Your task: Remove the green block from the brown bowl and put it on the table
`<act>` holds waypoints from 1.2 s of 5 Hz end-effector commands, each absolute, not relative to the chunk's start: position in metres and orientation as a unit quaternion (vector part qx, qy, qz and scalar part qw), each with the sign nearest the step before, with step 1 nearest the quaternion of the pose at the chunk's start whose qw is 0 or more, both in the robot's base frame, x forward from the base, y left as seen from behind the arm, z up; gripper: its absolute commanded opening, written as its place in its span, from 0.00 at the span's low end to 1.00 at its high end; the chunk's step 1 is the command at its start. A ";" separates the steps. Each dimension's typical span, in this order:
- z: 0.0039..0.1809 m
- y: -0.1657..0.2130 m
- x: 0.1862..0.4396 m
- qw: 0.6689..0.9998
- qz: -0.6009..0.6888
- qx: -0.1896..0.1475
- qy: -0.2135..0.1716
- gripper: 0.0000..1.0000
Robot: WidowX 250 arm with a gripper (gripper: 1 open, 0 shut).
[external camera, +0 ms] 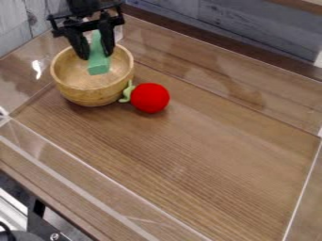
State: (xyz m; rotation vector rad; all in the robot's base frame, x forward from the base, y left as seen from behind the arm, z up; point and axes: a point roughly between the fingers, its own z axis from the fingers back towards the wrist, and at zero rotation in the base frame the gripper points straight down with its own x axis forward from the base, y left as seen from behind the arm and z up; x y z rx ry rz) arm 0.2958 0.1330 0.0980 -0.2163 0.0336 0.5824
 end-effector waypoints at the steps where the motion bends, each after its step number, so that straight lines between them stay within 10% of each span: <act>1: 0.132 0.110 0.309 0.957 0.269 -0.107 -0.029 0.00; 6: 0.125 0.024 0.298 0.989 0.090 -0.114 -0.007 0.00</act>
